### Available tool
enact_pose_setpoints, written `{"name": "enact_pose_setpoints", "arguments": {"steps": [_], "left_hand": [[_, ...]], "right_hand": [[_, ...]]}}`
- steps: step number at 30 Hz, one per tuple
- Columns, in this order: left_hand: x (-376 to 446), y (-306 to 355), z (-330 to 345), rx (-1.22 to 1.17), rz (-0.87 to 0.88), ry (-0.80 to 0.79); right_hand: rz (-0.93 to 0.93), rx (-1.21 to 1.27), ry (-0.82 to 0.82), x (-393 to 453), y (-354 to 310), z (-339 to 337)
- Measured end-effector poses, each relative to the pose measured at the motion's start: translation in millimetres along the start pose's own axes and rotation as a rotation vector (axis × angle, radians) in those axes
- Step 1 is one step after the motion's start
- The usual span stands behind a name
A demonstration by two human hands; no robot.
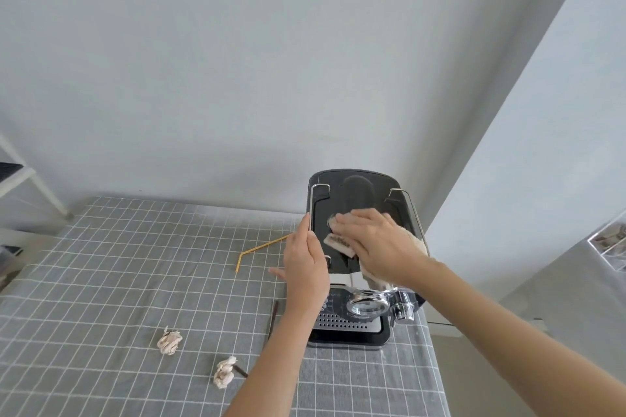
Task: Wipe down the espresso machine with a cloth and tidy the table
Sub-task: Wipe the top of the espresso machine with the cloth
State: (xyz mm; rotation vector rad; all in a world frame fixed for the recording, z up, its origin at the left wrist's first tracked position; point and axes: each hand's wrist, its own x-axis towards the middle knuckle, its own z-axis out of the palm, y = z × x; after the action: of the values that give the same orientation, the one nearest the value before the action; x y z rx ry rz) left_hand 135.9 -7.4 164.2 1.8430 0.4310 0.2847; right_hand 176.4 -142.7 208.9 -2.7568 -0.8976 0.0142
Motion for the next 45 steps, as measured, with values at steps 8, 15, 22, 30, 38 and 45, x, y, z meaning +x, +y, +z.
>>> {"name": "enact_pose_setpoints", "arguments": {"steps": [8, 15, 22, 30, 38, 45], "left_hand": [[1.3, 0.2, 1.7, -0.02, 0.004, -0.001], [3.0, -2.6, 2.0, -0.034, -0.013, 0.005], [3.4, -3.7, 3.4, -0.028, -0.015, 0.005], [0.0, -2.2, 0.9, -0.029, -0.006, -0.002], [-0.7, 1.0, 0.7, -0.01, -0.011, 0.013], [-1.9, 2.0, -0.5, -0.017, -0.014, 0.005]], "right_hand": [[0.313, 0.305, 0.422, 70.3, 34.5, -49.8], [0.207, -0.002, -0.067, 143.0, 46.4, -8.9], [0.049, 0.037, -0.121, 136.9, 50.9, -17.4], [0.542, -0.048, 0.049, 126.6, 26.1, -4.6], [0.247, -0.184, 0.125, 44.9, -17.8, 15.7], [0.121, 0.1, 0.137, -27.3, -36.1, 0.6]]}}
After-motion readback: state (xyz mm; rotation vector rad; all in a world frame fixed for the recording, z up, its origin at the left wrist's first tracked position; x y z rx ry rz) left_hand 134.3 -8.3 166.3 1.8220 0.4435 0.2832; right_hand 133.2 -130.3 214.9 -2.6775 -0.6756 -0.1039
